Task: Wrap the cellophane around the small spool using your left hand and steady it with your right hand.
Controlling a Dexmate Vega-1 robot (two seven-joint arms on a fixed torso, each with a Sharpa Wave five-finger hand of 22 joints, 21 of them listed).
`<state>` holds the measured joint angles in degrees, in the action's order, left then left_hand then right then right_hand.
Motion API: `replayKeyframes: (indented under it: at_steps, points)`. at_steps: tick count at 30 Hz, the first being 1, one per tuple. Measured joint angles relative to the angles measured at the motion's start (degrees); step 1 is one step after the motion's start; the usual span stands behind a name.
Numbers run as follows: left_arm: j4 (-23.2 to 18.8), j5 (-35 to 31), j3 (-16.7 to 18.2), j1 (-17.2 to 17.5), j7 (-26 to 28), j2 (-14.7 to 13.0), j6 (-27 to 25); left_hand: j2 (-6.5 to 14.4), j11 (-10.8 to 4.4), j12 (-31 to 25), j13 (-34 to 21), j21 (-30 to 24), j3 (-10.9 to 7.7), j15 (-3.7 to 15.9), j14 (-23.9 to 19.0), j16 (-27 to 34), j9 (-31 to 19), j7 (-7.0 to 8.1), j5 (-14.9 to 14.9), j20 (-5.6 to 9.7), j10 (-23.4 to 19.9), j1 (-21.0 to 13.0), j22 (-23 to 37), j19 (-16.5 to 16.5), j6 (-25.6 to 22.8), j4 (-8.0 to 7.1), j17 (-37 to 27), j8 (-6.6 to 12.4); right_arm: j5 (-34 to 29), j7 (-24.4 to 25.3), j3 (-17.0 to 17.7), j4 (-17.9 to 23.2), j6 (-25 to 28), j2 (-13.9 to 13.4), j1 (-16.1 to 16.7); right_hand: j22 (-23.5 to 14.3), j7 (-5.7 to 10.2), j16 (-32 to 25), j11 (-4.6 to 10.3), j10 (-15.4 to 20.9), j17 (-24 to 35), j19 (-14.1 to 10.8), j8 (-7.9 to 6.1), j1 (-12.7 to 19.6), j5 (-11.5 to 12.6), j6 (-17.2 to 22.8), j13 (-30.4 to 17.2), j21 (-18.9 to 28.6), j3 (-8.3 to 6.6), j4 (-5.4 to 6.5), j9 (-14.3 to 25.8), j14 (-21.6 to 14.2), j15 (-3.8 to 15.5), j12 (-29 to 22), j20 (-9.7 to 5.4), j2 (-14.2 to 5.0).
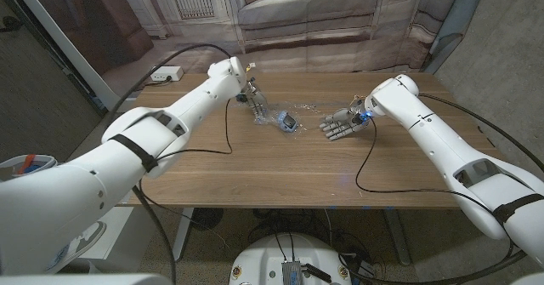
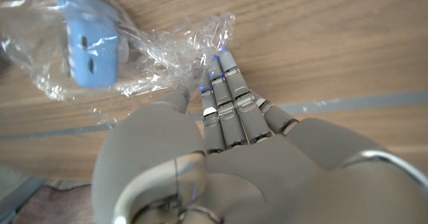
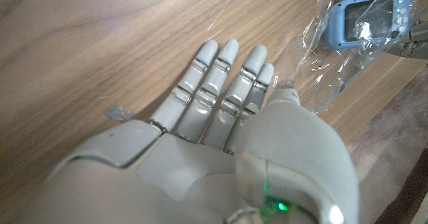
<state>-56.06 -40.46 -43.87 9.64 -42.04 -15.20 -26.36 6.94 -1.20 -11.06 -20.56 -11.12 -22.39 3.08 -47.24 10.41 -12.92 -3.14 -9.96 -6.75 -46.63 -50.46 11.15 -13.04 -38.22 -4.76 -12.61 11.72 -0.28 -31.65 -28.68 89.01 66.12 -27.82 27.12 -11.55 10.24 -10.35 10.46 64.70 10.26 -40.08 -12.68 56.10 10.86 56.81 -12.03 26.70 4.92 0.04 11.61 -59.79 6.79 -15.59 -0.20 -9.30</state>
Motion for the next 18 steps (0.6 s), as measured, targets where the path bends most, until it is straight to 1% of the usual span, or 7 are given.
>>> replayKeyframes:
  at_steps: [2, 6, 7, 9, 10, 13, 18]
  points:
    - [0.0, -2.13, 0.0, 0.0, 1.07, 0.0, 0.5, -0.44, -0.8, 0.0, -0.03, 0.06, 0.0, 1.23, 1.93, -0.08, 0.03, 0.83, 0.0, -0.73, 0.79, 0.44, 0.4, 2.18, 0.83, 0.0, 0.02, -0.34, 0.0, 0.0, -0.11, 0.88, 0.0, -0.44, 0.31, 0.15, 0.07, 0.01, -0.19, -2.89, 0.22, 0.33, 0.62, -0.21, -0.19, -1.52, -0.26, -0.38, -0.04, 0.04, 0.0, 1.76, -0.56, 1.01, 0.31, 0.21]
    - [-10.95, -6.2, 0.66, 7.19, 5.11, -4.48, 2.97, -0.67, -1.1, 0.0, -6.52, 0.02, 0.01, 1.7, 5.0, -0.3, 1.13, 0.38, 0.0, -0.73, 2.53, 0.67, 0.44, 3.58, 4.61, -0.01, 0.06, -1.29, 0.44, 2.06, -0.62, 4.58, 0.12, -2.03, 1.51, 0.24, -0.59, 0.41, -1.05, -8.51, 0.53, 1.69, 1.85, -0.67, -0.28, -5.71, -0.62, -0.47, -0.22, -0.14, 0.26, 6.92, -2.36, 2.63, 1.67, 0.67]
    - [-10.95, -6.47, 0.66, 7.19, 5.81, -4.48, 3.64, -1.1, 0.23, 0.1, -16.61, -0.23, 0.27, -3.14, 11.87, -1.37, 0.9, 0.13, 0.0, -0.57, 6.28, 1.1, 0.39, 3.74, 5.72, -0.24, 1.93, -1.29, 0.44, 2.06, -0.79, 5.46, 0.12, -2.39, 1.78, 0.23, -0.93, 0.41, -1.38, -10.19, 0.56, 2.13, 2.18, -0.67, -0.27, -7.51, -0.64, -0.86, -0.36, -0.28, 0.27, 8.58, -2.91, 3.04, 2.11, 0.67]
    - [-16.2, -6.59, 2.28, 10.92, 7.22, -5.99, 5.48, -1.78, 1.1, 1.32, -22.26, -0.38, 0.91, -6.68, 15.7, -0.4, 0.77, 0.93, 0.0, -0.54, 11.92, 1.77, 0.31, 4.2, 7.32, -0.21, 1.43, -1.29, 0.09, 3.31, -1.29, 7.67, 0.0, -3.27, 2.35, 0.24, -1.63, 0.64, -2.56, -14.4, 0.79, 3.73, 2.52, -0.98, -0.27, -11.3, -0.61, -1.32, -0.53, -0.45, 0.28, 12.51, -4.18, 3.97, 3.39, 0.98]
    - [-18.05, -6.54, 2.81, 11.99, 7.64, -6.39, 6.19, -2.2, 0.85, 1.85, -21.93, -0.39, 1.22, -6.97, 16.44, -0.2, 0.77, 1.17, 0.0, -0.62, 13.16, 2.2, 0.29, 4.28, 8.2, -0.32, 1.31, -1.29, -0.33, 3.95, -1.62, 8.86, -0.12, -3.76, 2.68, 0.24, -2.02, 0.67, -3.21, -17.14, 0.82, 4.98, 2.52, -1.09, -0.27, -13.5, -0.55, -1.81, -0.68, -0.6, 0.28, 15.06, -4.94, 4.43, 4.08, 1.09]
    - [-23.45, -6.23, 4.48, 14.89, 9.42, -7.49, 9.01, -3.55, 0.77, 1.31, -0.38, -0.39, 2.56, -7.23, 19.13, -0.2, 0.91, 1.43, 0.0, -0.94, 16.06, 3.54, 0.29, 5.02, 11.22, -0.66, 1.26, -1.29, -1.93, 5.91, -2.52, 12.84, -0.67, -5.15, 4.02, 0.14, -3.08, 0.67, -5.17, -25.71, 1.06, 10.15, 2.52, -1.82, -0.27, -20.75, -0.09, -3.79, -1.01, -0.93, 0.28, 23.57, -7.49, 5.03, 5.95, 1.82]
    - [-32.71, -6.4, 7.32, 18.75, 12.16, -8.91, 11.7, -5.79, 1.94, 1.31, 3.85, -0.39, 4.54, -8.02, 25.82, -0.2, 0.94, 0.68, -0.23, -1.34, 23.01, 5.78, 0.29, 7.09, 17.34, -1.19, 1.26, -1.29, -4.23, 9.83, -2.83, 17.16, -2.33, -6.23, 6.3, 0.06, -4.11, 0.67, -7.55, -35.31, 1.08, 16.25, 2.75, -2.79, 0.0, -29.46, 0.32, -6.44, -1.15, -1.07, 0.28, 32.94, -9.18, 5.03, 8.2, 2.79]
